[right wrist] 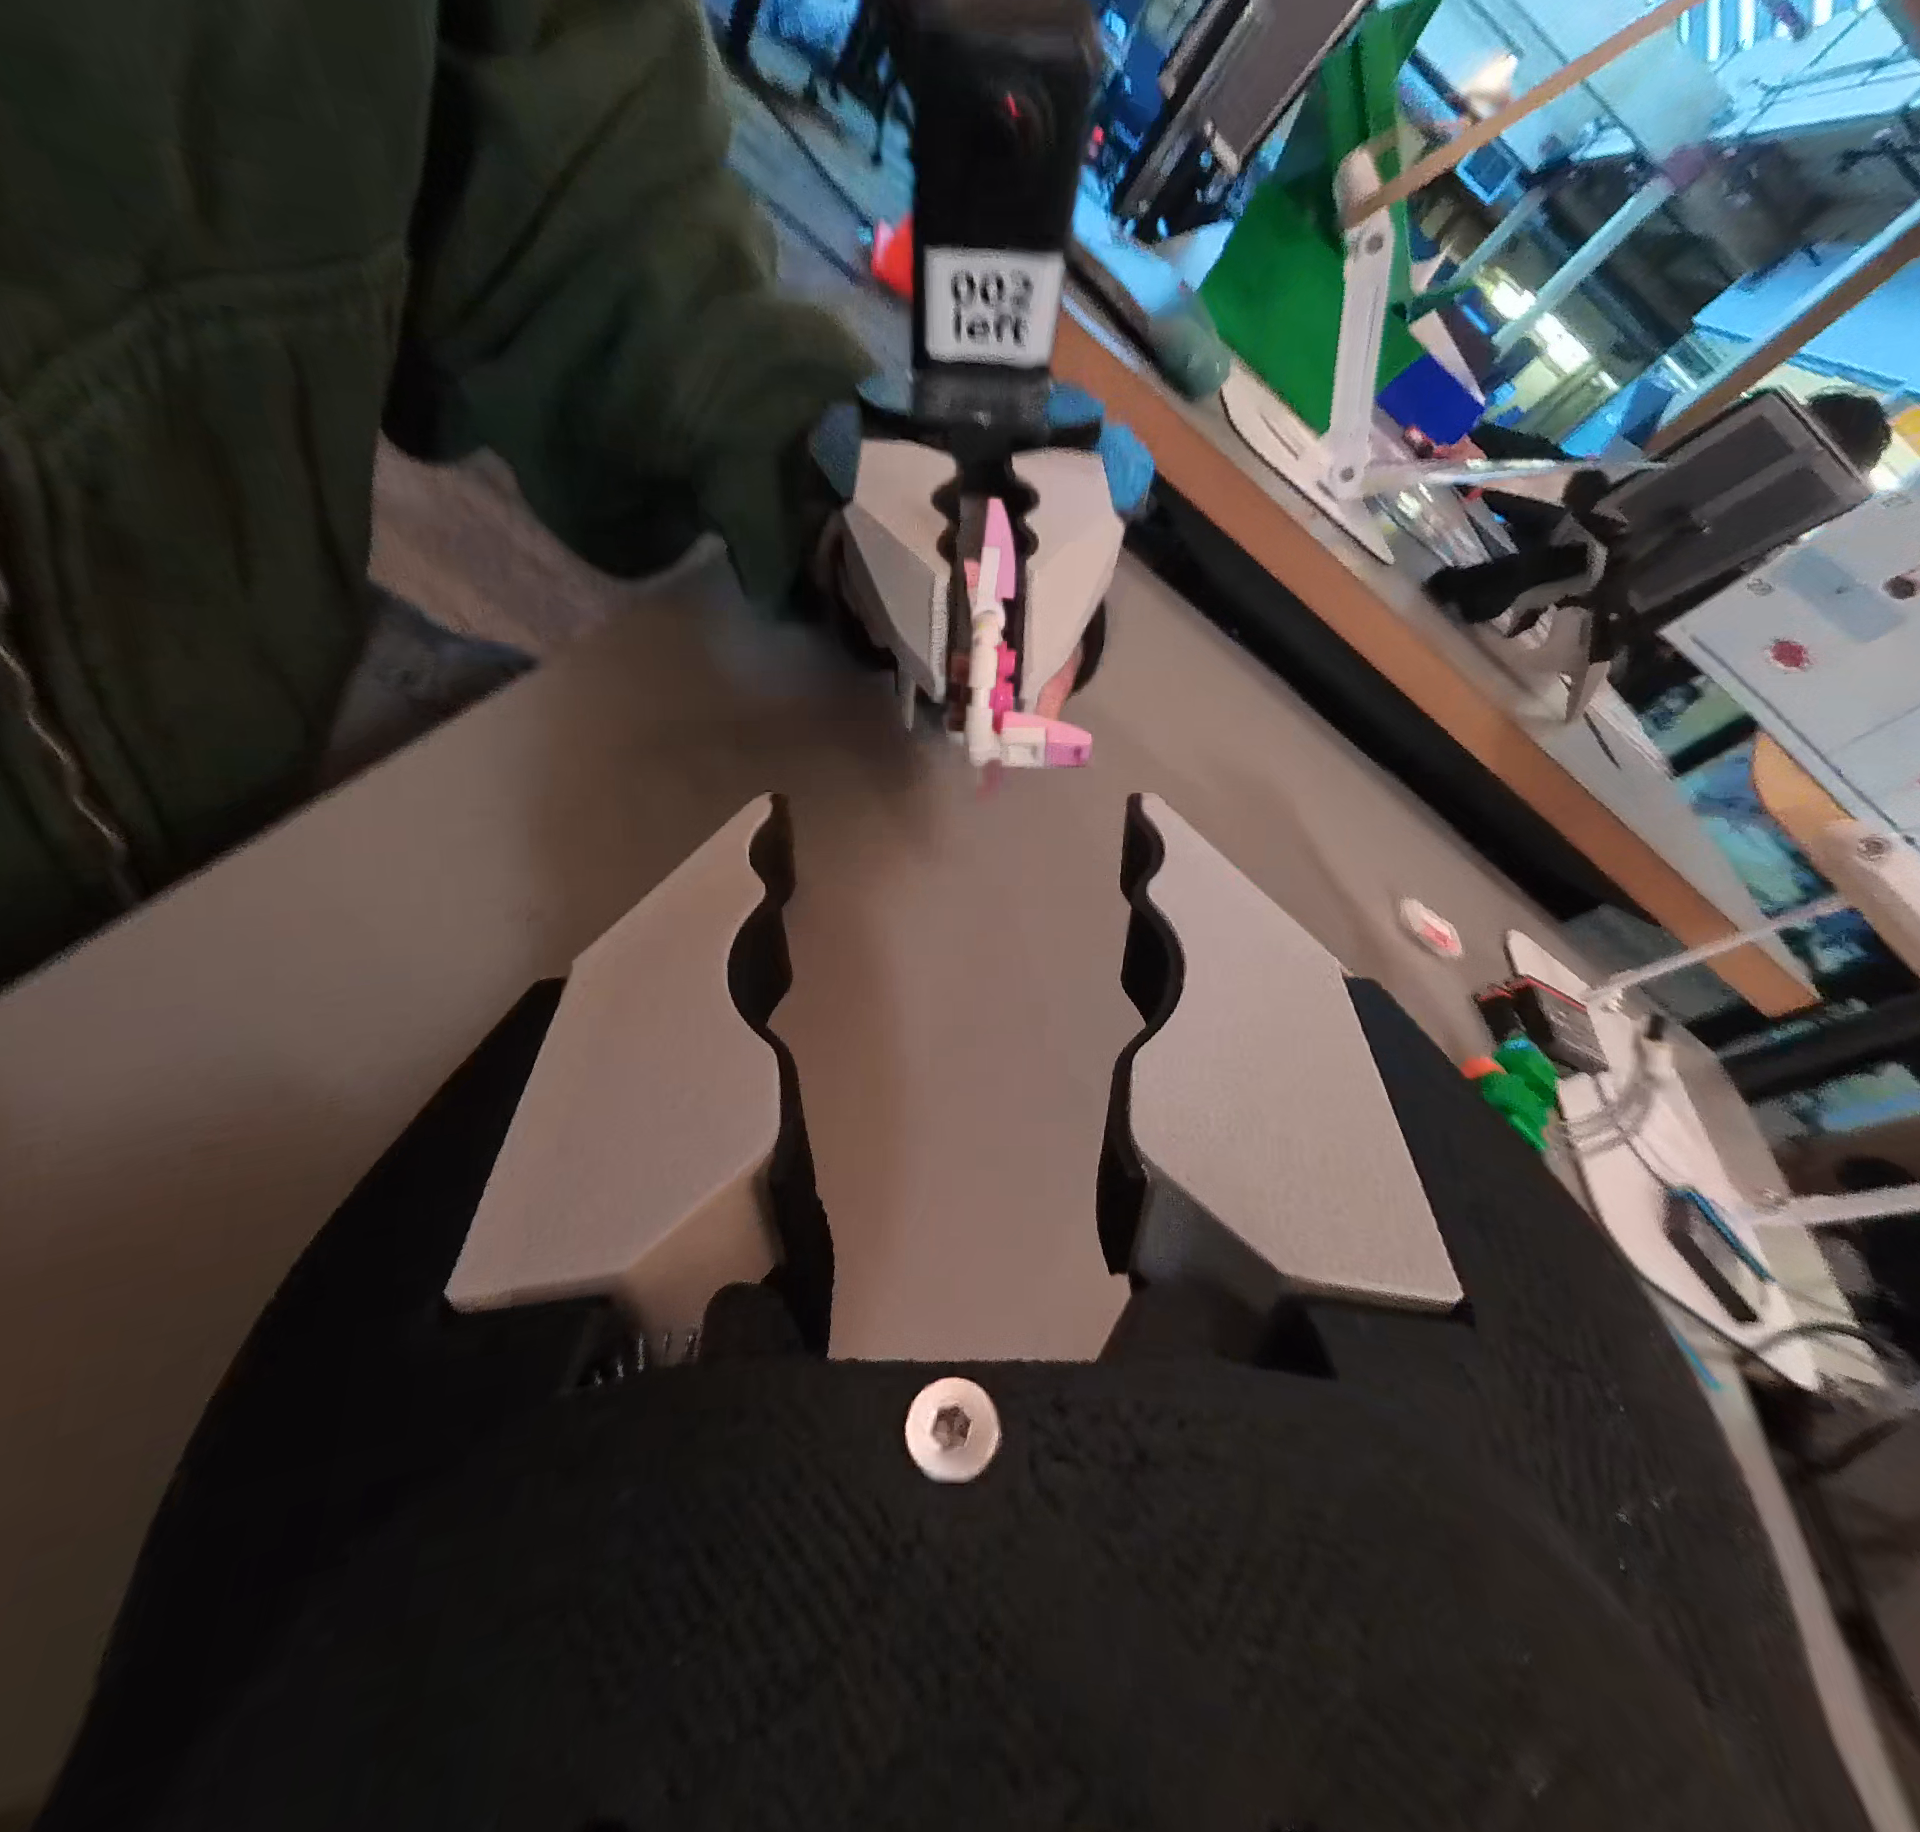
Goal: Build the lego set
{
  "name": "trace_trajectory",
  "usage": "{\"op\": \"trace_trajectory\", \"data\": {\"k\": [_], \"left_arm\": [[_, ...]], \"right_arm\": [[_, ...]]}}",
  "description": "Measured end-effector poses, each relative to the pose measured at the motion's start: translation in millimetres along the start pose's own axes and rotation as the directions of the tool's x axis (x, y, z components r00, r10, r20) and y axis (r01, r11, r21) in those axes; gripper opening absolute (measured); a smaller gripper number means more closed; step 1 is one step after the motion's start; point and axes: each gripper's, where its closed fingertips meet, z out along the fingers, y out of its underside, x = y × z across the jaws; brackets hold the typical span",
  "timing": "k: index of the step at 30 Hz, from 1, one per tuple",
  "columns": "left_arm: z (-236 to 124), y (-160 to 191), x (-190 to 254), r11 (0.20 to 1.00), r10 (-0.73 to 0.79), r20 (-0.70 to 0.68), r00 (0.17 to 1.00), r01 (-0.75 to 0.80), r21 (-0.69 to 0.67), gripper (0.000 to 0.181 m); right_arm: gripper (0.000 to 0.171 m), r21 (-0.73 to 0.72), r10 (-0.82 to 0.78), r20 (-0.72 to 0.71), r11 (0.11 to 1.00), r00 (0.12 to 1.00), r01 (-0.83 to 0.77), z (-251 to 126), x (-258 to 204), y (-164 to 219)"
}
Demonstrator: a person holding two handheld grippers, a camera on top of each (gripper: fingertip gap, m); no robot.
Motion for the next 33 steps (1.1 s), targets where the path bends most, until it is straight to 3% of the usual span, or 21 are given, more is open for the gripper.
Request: {"op": "trace_trajectory", "data": {"k": [4,10,14,31,33], "left_arm": [[1.0,-6.5,5.0,0.986,-0.151,-0.088,0.985,0.157,0.058,0.008],[1.5,-6.5,5.5,0.979,-0.185,-0.112,0.976,0.193,0.067,0.007],[1.2,-6.9,5.6,0.978,-0.189,-0.117,0.975,0.198,0.07,0.008],[2.5,-6.1,7.9,0.98,-0.177,-0.122,0.977,0.186,0.066,0.007],[2.3,-6.4,9.0,0.98,-0.18,-0.131,0.975,0.189,0.067,0.007]], "right_arm": [[0.06,0.086,0.076,0.032,0.993,0.997,-0.079,-0.8,-2.0,-14.6],[0.034,0.098,0.061,0.022,0.993,0.998,-0.063,-3.8,-0.9,-16.5],[0.028,0.116,0.057,0.017,0.992,0.998,-0.058,-7.2,0.9,-16.8],[0.015,0.171,0.069,0.05,0.982,0.996,-0.077,-17.8,-1.4,-21.1],[0.023,0.189,0.097,0.022,0.977,0.995,-0.1,-16.5,3.3,-23.8]]}}
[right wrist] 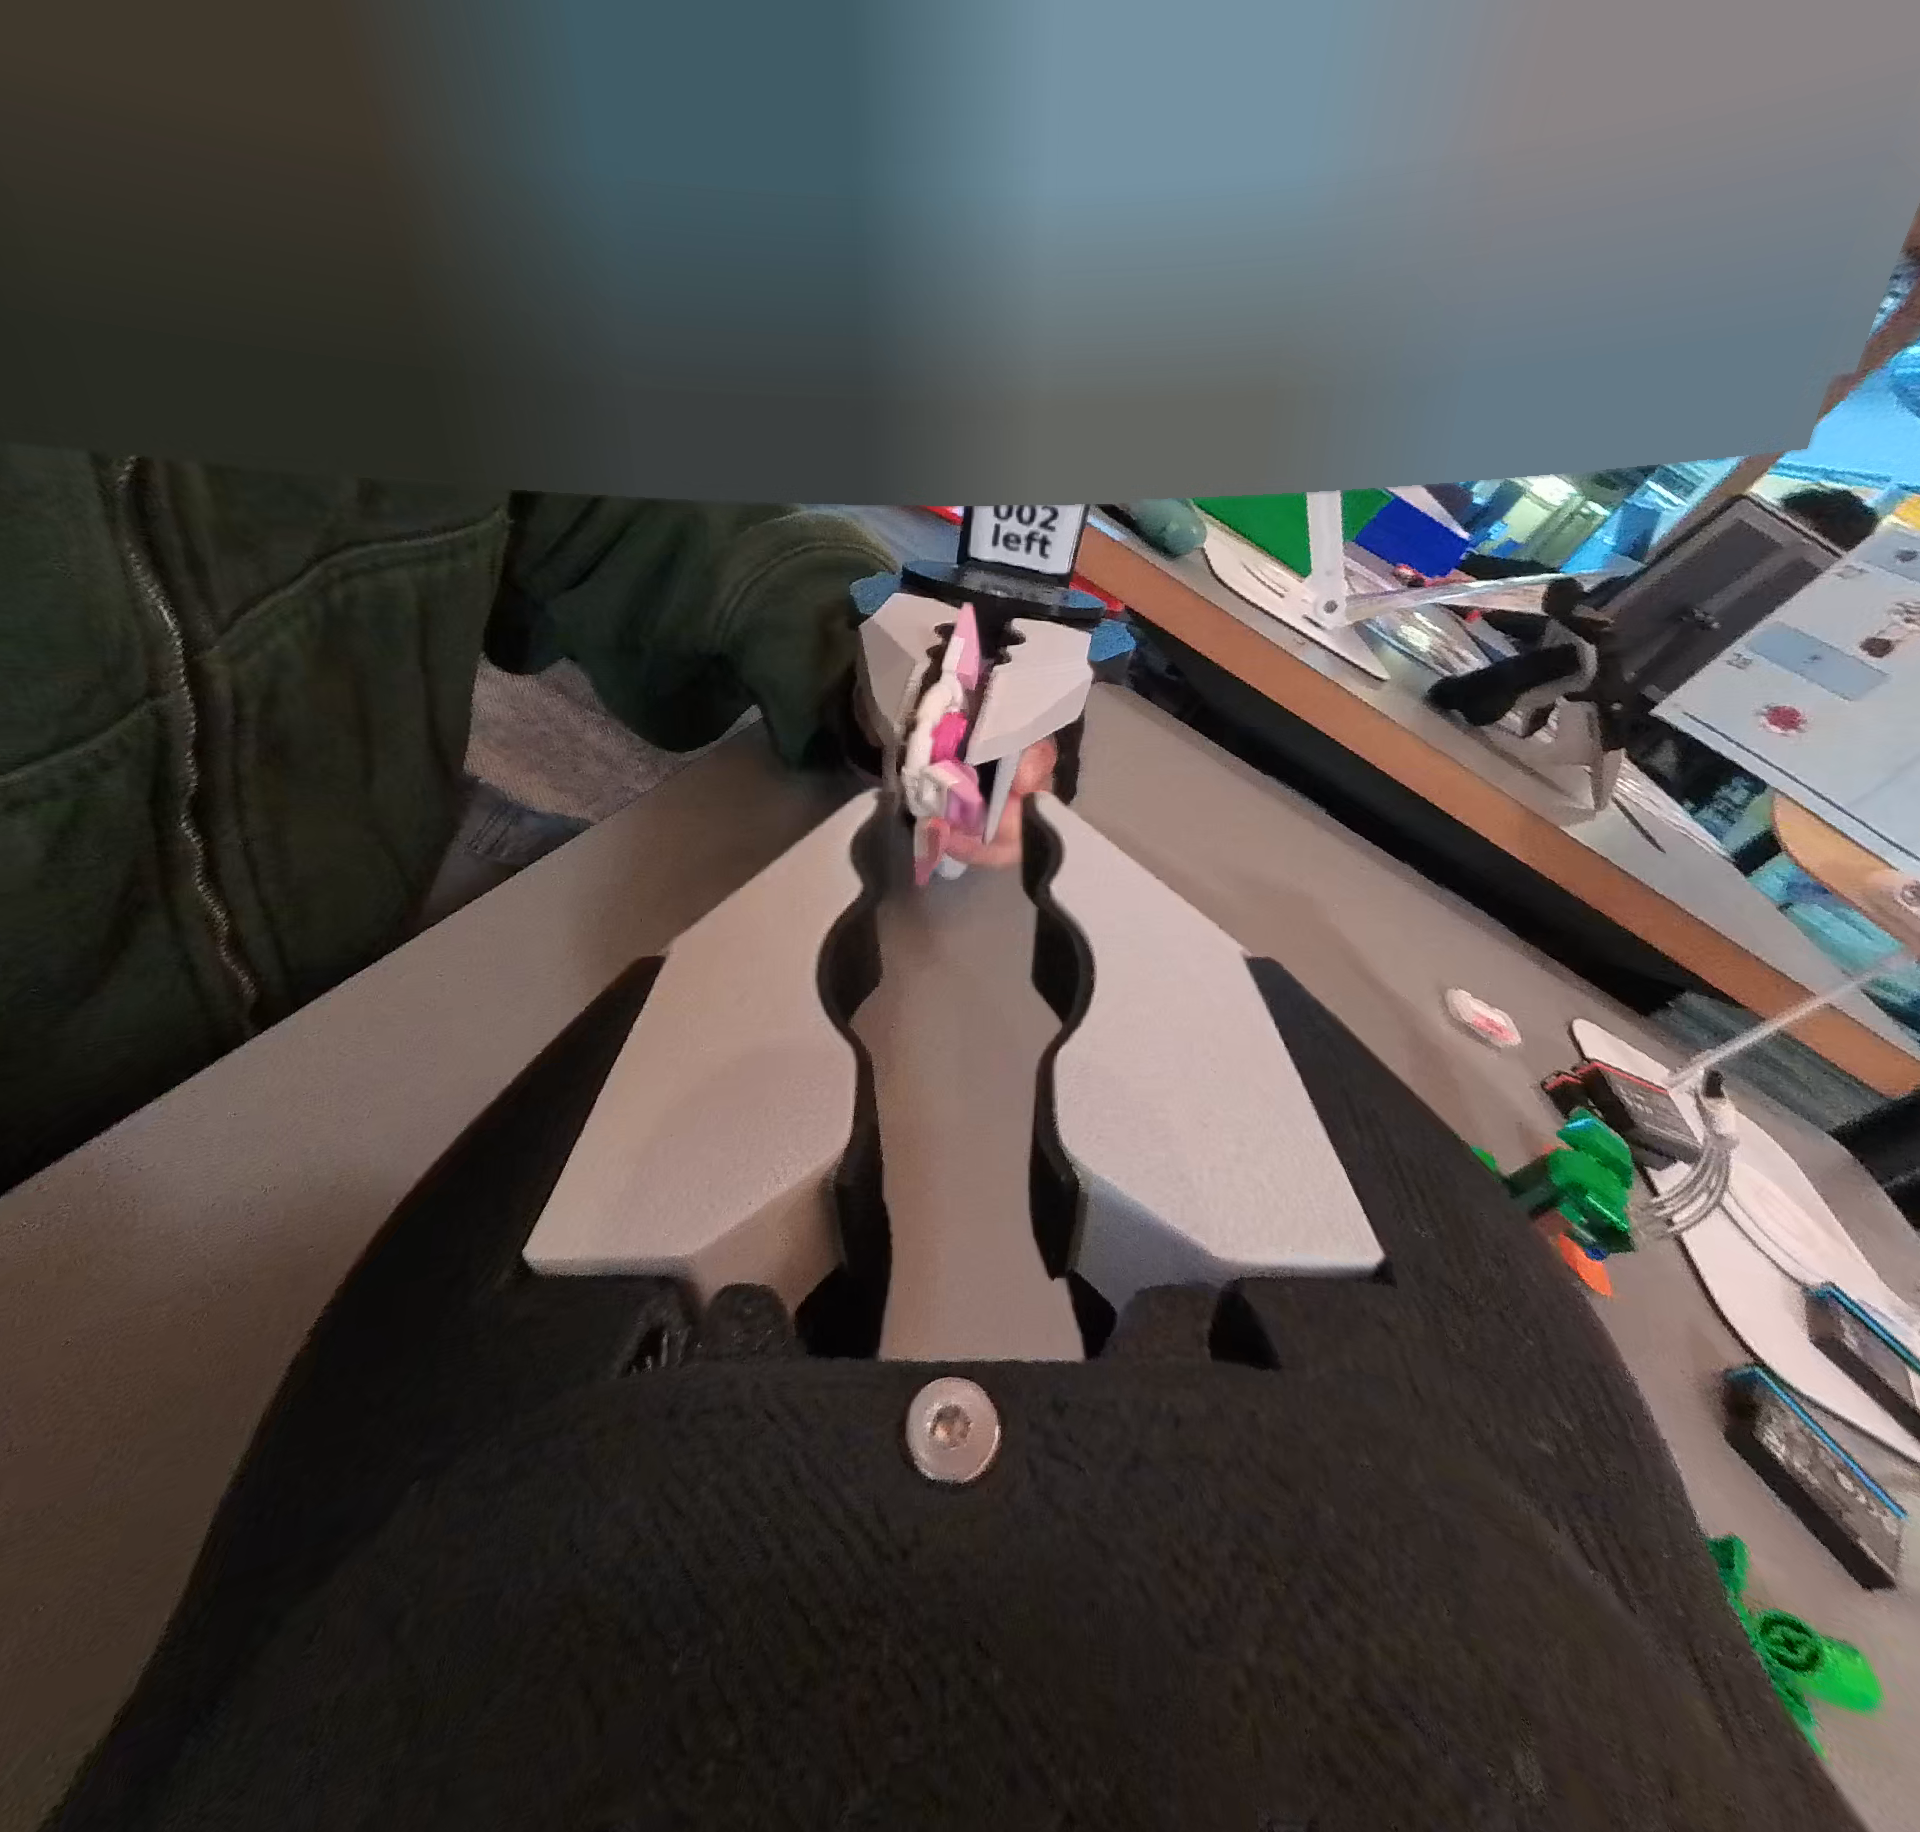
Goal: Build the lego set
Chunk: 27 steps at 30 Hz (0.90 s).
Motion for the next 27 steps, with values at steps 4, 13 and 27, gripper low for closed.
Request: {"op": "trace_trajectory", "data": {"k": [4,13,27], "left_arm": [[2.2,2.8,4.5,1.0,0.014,-0.023,1.0,-0.015,-0.021,0.007],[1.8,1.9,4.6,1.0,0.009,-0.026,1.0,-0.009,-0.011,0.007],[-5.1,-2.7,-10.9,1.0,0.013,0.074,0.997,-0.015,0.023,0.007]], "right_arm": [[0.022,-0.009,0.008,0.023,1.0,1.0,-0.008,4.2,-5.3,0.7],[0.009,-0.033,-0.018,0.019,0.999,1.0,0.018,6.7,-7.0,4.3],[0.003,-0.083,-0.108,-0.115,0.992,0.987,0.099,7.3,5.7,2.0]]}}
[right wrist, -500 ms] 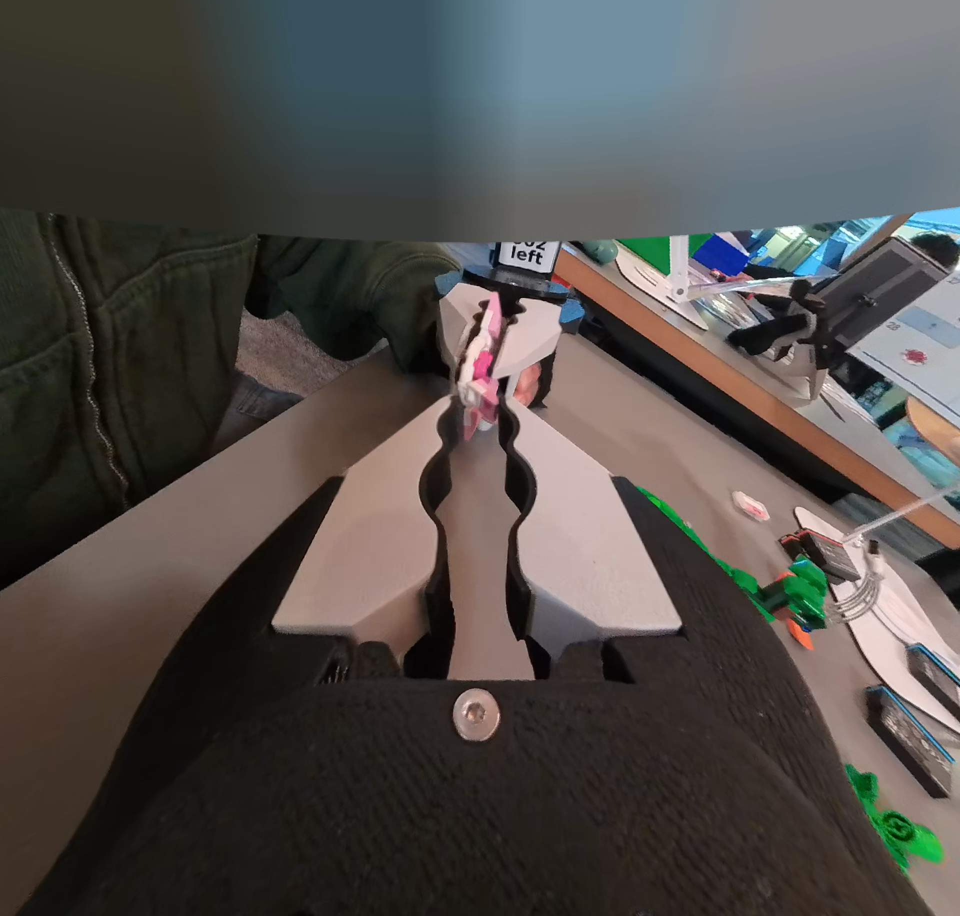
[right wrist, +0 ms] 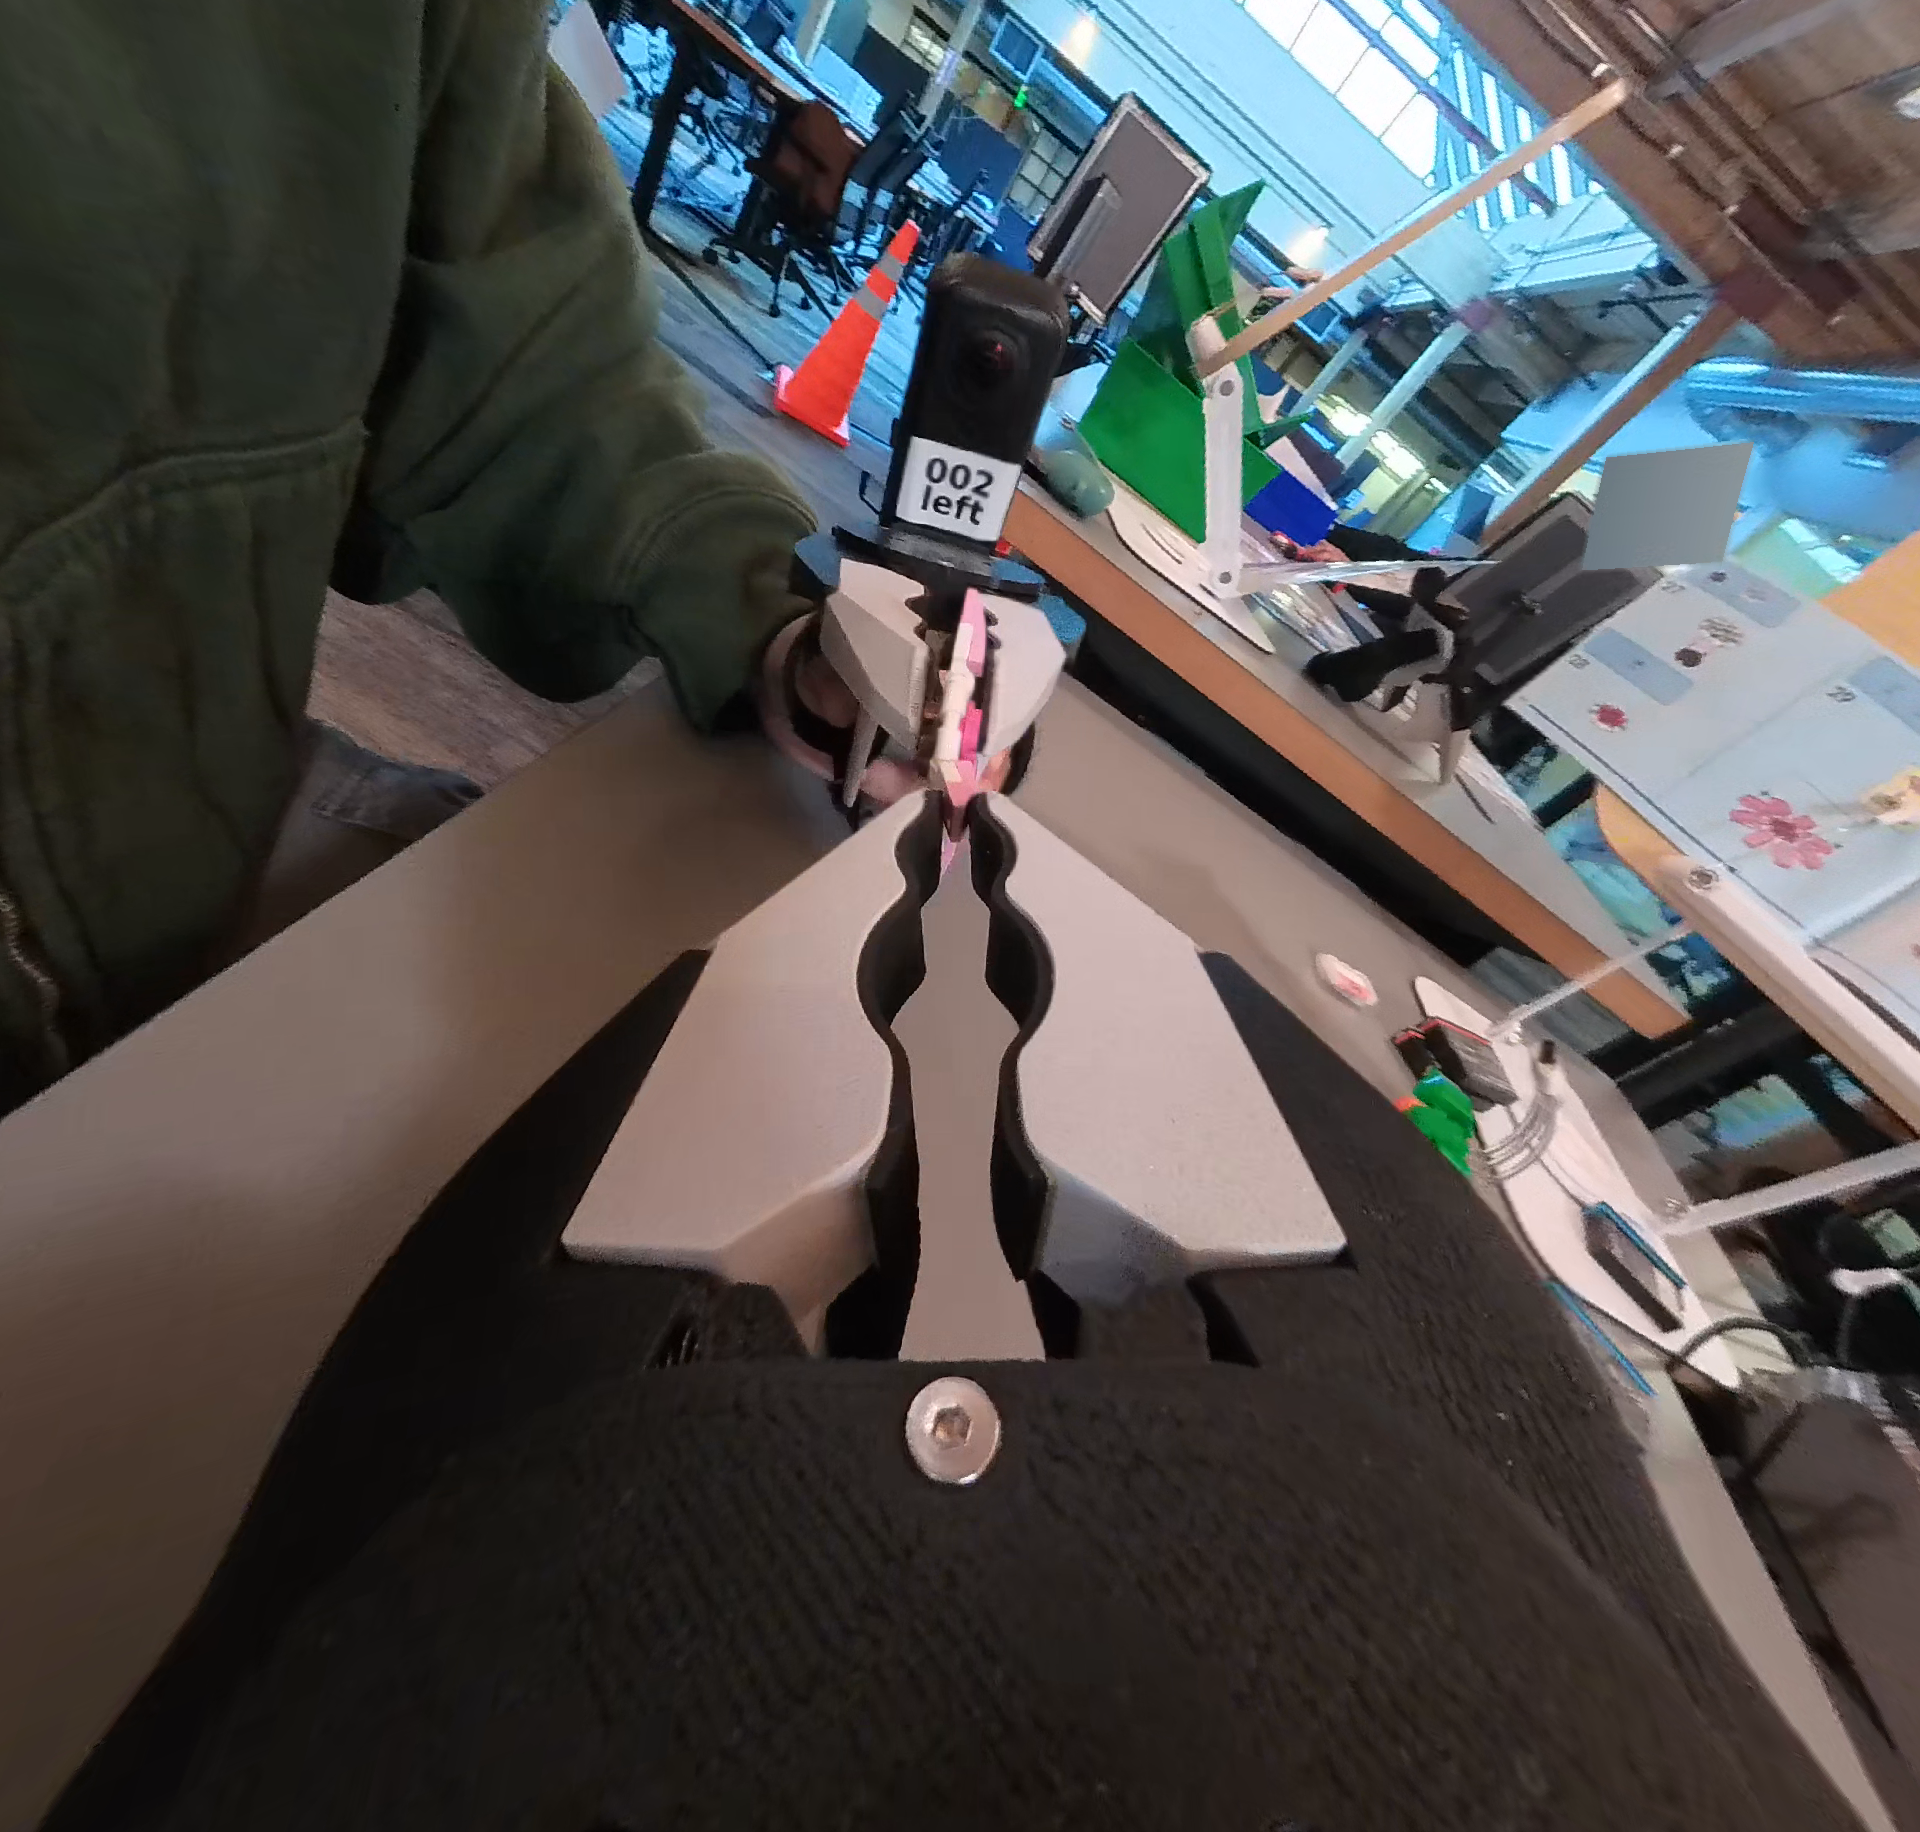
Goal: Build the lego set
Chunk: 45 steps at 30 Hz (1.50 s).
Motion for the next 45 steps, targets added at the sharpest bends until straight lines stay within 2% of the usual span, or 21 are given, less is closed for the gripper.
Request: {"op": "trace_trajectory", "data": {"k": [5,7,9,14,20,21,24,26,29,32,34,38,40,43,45], "left_arm": [[0.0,1.4,-3.6,1.0,0.021,0.03,0.999,-0.02,-0.013,0.007],[0.0,1.9,-5.1,1.0,0.024,0.039,0.999,-0.024,-0.016,0.008],[0.4,2.8,-5.7,1.0,0.018,0.038,0.999,-0.017,-0.02,0.008],[1.8,5.7,-5.4,0.999,0.032,0.037,0.999,-0.03,-0.039,0.008],[6.8,5.3,-9.1,0.998,0.052,0.063,0.997,-0.049,-0.045,0.009],[6.1,3.8,-12.9,0.997,0.07,0.109,0.992,-0.066,-0.042,0.015],[4.0,3.3,-27.2,0.992,0.126,0.218,0.968,-0.117,-0.056,0.046],[7.5,5.0,-35.3,0.975,0.212,0.286,0.935,-0.18,-0.133,0.064],[5.7,13.3,-48.7,0.881,0.453,0.356,0.817,-0.349,-0.32,0.067],[13.5,25.7,-43.8,0.739,0.642,0.277,0.715,-0.482,-0.47,0.07],[19.2,28.5,-36.3,0.675,0.707,0.221,0.671,-0.549,-0.493,0.078],[13.0,40.0,-43.3,0.602,0.752,0.172,0.636,-0.557,-0.572,0.07],[8.3,48.3,-46.6,0.517,0.804,0.123,0.582,-0.581,-0.628,0.06],[4.3,54.5,-46.9,0.358,0.888,0.027,0.459,-0.652,-0.668,0.05],[1.3,54.0,-48.3,0.317,0.907,0.012,0.421,-0.663,-0.678,0.048]], "right_arm": [[0.004,0.017,-0.011,-0.033,1.0,0.999,0.012,0.4,3.0,2.6],[0.021,0.008,0.026,-0.003,1.0,1.0,-0.026,3.3,-0.7,6.7],[0.029,-0.018,0.05,0.014,0.999,0.999,-0.05,7.9,-4.8,11.5],[0.012,-0.018,0.104,-0.009,0.994,0.995,-0.104,9.2,-0.8,13.4],[0.005,0.004,0.185,0.015,0.983,0.983,-0.185,8.7,-0.4,12.1],[0.004,0.006,0.183,0.002,0.983,0.983,-0.183,8.1,1.9,12.4],[0.004,-0.024,0.119,-0.063,0.992,0.991,-0.121,5.2,10.1,17.1],[0.004,-0.116,-0.012,-0.151,0.993,0.989,-0.005,3.4,19.9,27.8],[0.005,-0.328,-0.322,-0.218,0.913,0.921,0.242,1.2,29.3,47.9],[0.005,-0.454,-0.536,-0.157,0.785,0.83,0.421,6.5,22.8,60.4],[0.005,-0.512,-0.637,-0.127,0.699,0.76,0.5,8.3,21.8,66.0],[0.004,-0.566,-0.739,-0.102,0.593,0.665,0.573,8.2,23.4,68.6],[0.004,-0.57,-0.762,-0.107,0.573,0.638,0.589,7.7,24.5,66.6],[0.004,-0.56,-0.79,-0.11,0.55,0.603,0.619,7.5,23.2,63.9],[0.005,-0.553,-0.804,-0.106,0.537,0.585,0.637,7.7,21.4,63.5]]}}
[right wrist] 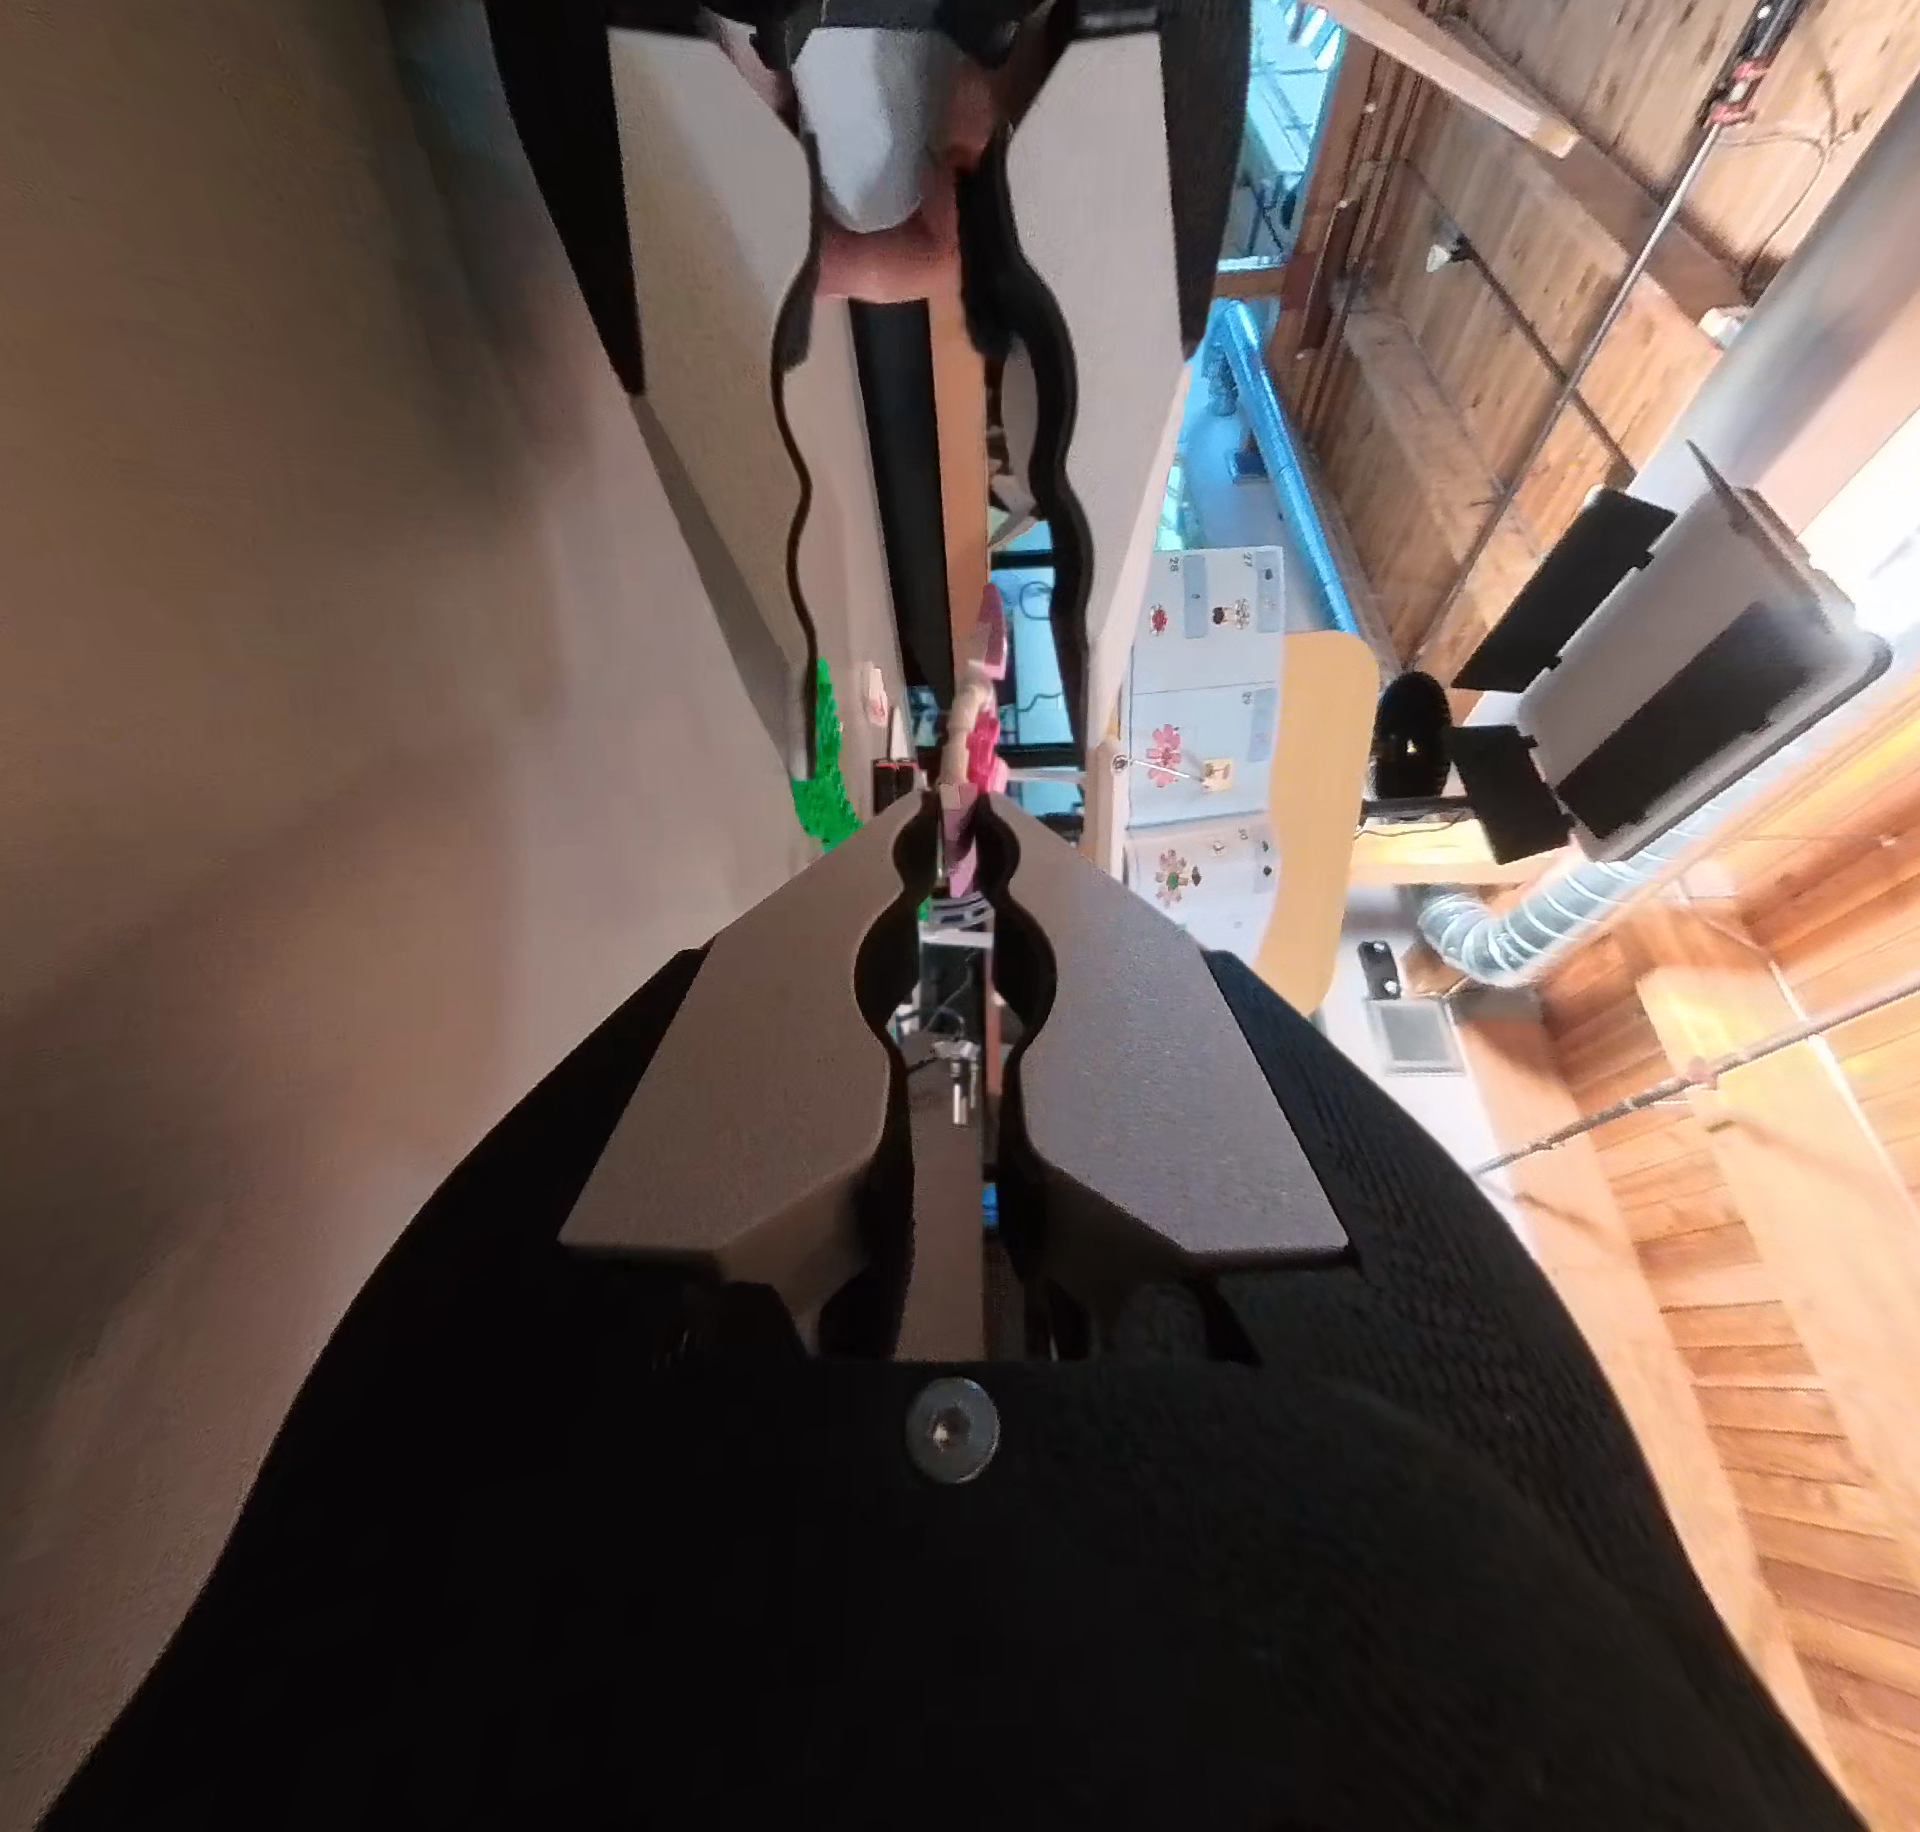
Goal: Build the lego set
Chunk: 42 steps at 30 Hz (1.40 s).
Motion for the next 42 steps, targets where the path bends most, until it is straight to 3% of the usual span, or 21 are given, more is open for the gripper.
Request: {"op": "trace_trajectory", "data": {"k": [9,17,28,33,37,40,42], "left_arm": [[-1.4,22.0,-2.0,0.998,-0.062,-0.005,0.998,0.062,-0.021,0.056],[-2.8,22.7,-1.9,0.998,-0.06,-0.007,0.998,0.06,-0.007,0.017],[-3.2,26.3,1.0,0.993,-0.114,-0.04,0.993,0.113,-0.018,0.014],[-4.8,24.3,-4.0,0.994,-0.106,-0.004,0.994,0.106,0.001,0.017],[-6.2,20.2,-9.1,0.991,-0.131,0.021,0.991,0.13,0.026,0.058],[-8.9,14.1,-5.7,0.994,-0.098,0.007,0.995,0.097,0.056,0.052],[-10.6,9.4,3.5,0.997,0.028,-0.009,1.0,-0.028,0.068,0.041]], "right_arm": [[0.005,0.095,-0.097,-0.052,0.99,0.994,0.101,-6.2,-1.7,-15.7],[0.005,0.122,-0.127,-0.048,0.984,0.991,0.132,-7.6,-5.7,-20.6],[0.005,0.121,-0.118,-0.049,0.985,0.992,0.123,-6.8,-5.0,-20.3],[0.004,0.12,-0.114,-0.064,0.985,0.991,0.121,-7.1,-2.3,-20.4],[0.004,0.112,-0.063,-0.062,0.991,0.996,0.07,-6.7,1.4,-15.0],[0.004,0.127,-0.033,-0.056,0.991,0.998,0.04,-8.0,2.6,-15.2],[0.005,0.156,-0.02,-0.041,0.987,0.999,0.027,-9.7,0.8,-18.3]]}}
